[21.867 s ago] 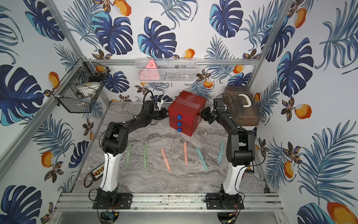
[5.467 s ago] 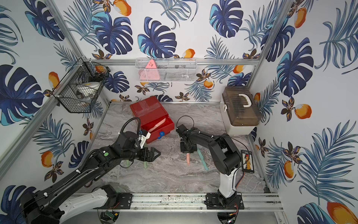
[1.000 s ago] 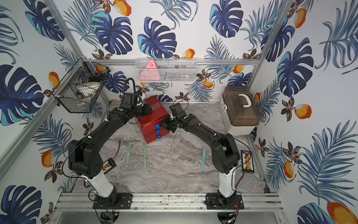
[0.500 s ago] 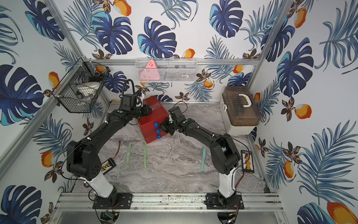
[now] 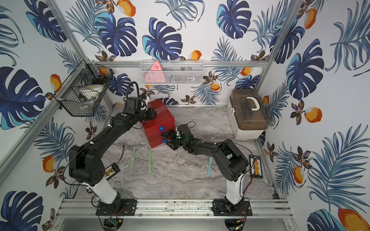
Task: Place the fruit knives into the drawer by color
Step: Open the drawer in the storage box.
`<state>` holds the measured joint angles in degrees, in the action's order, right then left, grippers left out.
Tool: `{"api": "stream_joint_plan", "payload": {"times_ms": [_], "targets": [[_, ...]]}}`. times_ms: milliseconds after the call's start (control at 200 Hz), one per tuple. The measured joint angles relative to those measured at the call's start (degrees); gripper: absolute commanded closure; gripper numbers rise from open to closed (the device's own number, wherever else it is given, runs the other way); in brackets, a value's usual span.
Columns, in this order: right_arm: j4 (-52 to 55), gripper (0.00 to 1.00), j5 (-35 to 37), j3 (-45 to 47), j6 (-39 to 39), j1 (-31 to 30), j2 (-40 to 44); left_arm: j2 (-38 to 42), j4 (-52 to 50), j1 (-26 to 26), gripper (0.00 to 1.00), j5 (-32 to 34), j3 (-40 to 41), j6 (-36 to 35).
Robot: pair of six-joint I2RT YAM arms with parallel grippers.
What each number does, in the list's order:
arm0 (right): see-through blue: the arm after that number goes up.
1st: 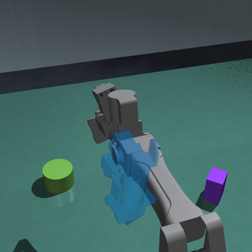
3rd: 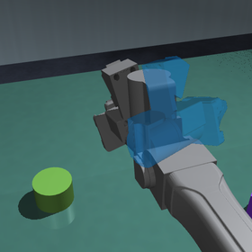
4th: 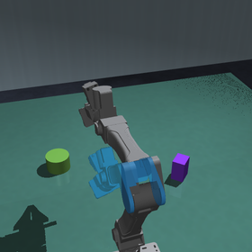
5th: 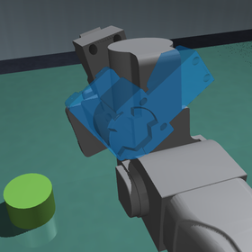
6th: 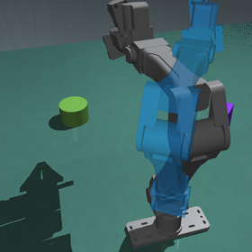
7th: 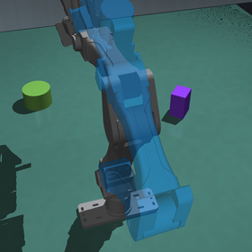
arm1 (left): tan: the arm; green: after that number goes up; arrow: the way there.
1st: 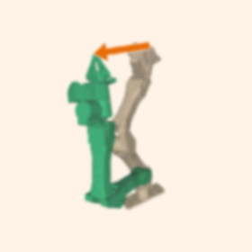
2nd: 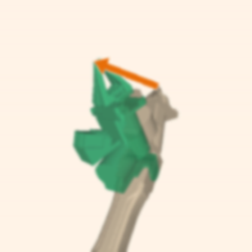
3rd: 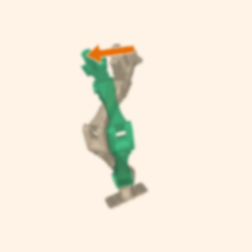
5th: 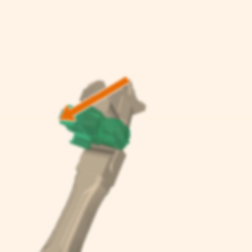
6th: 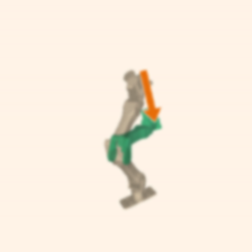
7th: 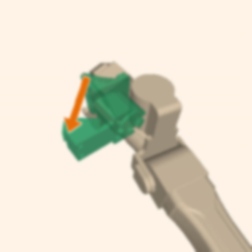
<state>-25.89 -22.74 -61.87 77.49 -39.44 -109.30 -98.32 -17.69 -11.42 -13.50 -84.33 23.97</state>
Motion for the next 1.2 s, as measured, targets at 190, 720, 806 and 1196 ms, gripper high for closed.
{"api": "stream_joint_plan", "payload": {"times_ms": [190,720,806,1196], "targets": [[-5.16,0.33,0.28,-0.04,1.57,-0.2,-2.08,0.31,0.0,0.04,1.0,0.0,0.44,-0.13],[-9.94,0.78,1.88,-1.4,2.01,0.33,-4.55,1.05,1.33,0.11,1.0,-0.17,2.1,-1.22],[-9.9,0.84,1.16,-1.46,1.14,0.59,-4.55,1.16,1.7,0.11,1.0,-0.2,2.4,-1.4],[-12.09,0.86,-0.22,6.34,0.22,0.72,0.2,1.14,2.1,0.11,1.0,-0.35,2.62,-1.4]]}}
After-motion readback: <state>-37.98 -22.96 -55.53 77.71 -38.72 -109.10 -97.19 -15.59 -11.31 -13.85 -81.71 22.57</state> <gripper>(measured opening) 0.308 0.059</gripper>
